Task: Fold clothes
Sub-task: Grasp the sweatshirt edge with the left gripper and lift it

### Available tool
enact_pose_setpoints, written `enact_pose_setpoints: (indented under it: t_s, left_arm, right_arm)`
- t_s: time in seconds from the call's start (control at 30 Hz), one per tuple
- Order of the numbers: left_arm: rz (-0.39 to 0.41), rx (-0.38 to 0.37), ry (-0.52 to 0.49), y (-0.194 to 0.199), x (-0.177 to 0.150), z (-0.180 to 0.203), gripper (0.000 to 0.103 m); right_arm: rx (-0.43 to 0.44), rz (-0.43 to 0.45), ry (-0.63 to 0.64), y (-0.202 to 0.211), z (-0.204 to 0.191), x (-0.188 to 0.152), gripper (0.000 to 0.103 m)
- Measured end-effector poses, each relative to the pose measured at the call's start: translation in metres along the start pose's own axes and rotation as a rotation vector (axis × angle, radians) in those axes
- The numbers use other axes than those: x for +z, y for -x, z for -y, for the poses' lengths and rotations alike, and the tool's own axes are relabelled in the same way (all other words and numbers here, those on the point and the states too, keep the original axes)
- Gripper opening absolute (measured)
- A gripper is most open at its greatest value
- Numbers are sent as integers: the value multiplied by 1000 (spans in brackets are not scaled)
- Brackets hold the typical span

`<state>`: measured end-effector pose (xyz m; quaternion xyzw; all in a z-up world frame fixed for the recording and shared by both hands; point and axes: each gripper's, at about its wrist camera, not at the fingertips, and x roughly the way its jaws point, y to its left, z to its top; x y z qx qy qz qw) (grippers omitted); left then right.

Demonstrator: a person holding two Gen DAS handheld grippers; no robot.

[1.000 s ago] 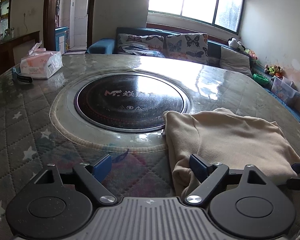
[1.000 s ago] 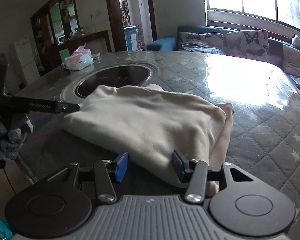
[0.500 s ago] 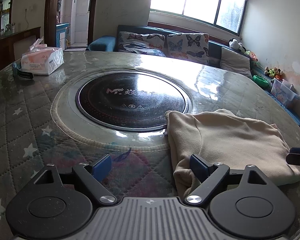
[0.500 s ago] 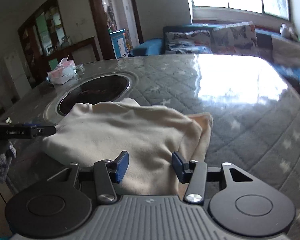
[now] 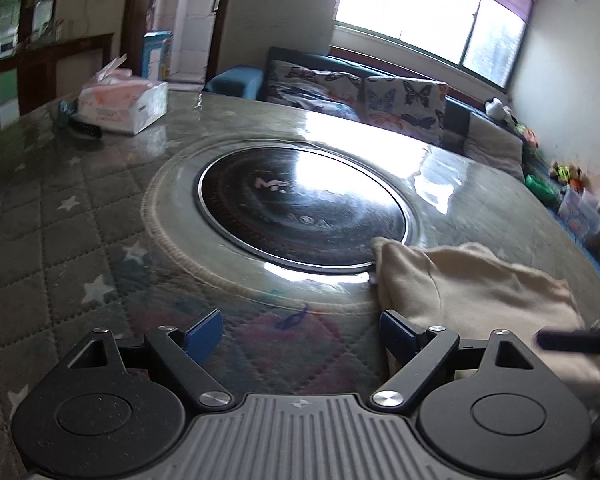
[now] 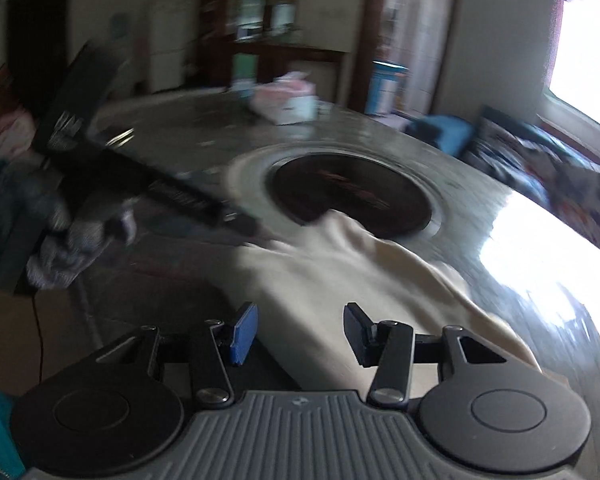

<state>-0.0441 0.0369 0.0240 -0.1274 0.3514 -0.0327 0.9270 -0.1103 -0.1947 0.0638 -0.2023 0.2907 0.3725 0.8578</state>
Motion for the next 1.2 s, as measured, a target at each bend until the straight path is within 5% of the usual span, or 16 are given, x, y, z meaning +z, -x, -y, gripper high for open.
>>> enact_pose_setpoints:
  t_s: [0.23,0.4,0.57,0.9,1.03,1.2]
  left_arm:
    - [-46,-77,116,1,8,-7,87]
    - [-102,-164,209,-5,8,-6,87]
    - [-138,-218,277,-12,8,-1,87]
    - [-191,-280,403,-29,15,11,85]
    - [-231,-339,477,-39,13,11,75]
    - [-274,-374,552,-52,6,5,42]
  right_arm:
    - [20,-17,179,-33,-42,19,46]
    - [-35,-56,238,-52,-53,15,35]
    - [-35,-18,144,-44,-42,19,14]
    - [-2,64,12,-12,-17,22,9]
    - [9,84,-3,-4,-11,18,9]
    - [27,89,-15,-1,-10,12,9]
